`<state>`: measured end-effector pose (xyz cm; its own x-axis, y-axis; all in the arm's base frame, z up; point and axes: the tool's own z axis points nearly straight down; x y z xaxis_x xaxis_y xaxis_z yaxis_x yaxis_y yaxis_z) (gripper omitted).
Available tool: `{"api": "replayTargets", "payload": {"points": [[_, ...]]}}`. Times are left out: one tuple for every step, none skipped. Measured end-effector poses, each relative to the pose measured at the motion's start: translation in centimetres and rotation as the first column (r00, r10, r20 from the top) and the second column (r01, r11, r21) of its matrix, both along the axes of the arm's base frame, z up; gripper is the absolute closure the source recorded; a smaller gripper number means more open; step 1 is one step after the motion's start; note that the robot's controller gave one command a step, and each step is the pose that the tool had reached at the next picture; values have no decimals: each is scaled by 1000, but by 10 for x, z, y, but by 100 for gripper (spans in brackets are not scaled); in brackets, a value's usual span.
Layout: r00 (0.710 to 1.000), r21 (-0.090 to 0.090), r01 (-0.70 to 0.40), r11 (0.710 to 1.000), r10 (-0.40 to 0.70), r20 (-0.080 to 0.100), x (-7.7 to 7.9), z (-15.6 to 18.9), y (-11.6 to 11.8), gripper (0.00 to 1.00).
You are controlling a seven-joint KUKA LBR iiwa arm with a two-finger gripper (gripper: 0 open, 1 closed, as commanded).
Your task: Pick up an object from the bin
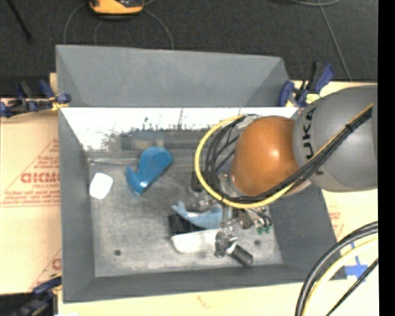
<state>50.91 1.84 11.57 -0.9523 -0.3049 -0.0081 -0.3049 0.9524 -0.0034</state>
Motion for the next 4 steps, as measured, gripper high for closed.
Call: {"api": "replayTargets", "payload": {"points": [[991, 1, -136, 991, 137, -9, -17, -22, 7, 100], [991, 1, -136, 991, 136, -9, -17, -22, 7, 100], [987, 1, -159, 987, 159, -15, -23, 27, 1, 100], [990, 1, -139, 990, 139, -10, -9, 97, -5, 100]]}}
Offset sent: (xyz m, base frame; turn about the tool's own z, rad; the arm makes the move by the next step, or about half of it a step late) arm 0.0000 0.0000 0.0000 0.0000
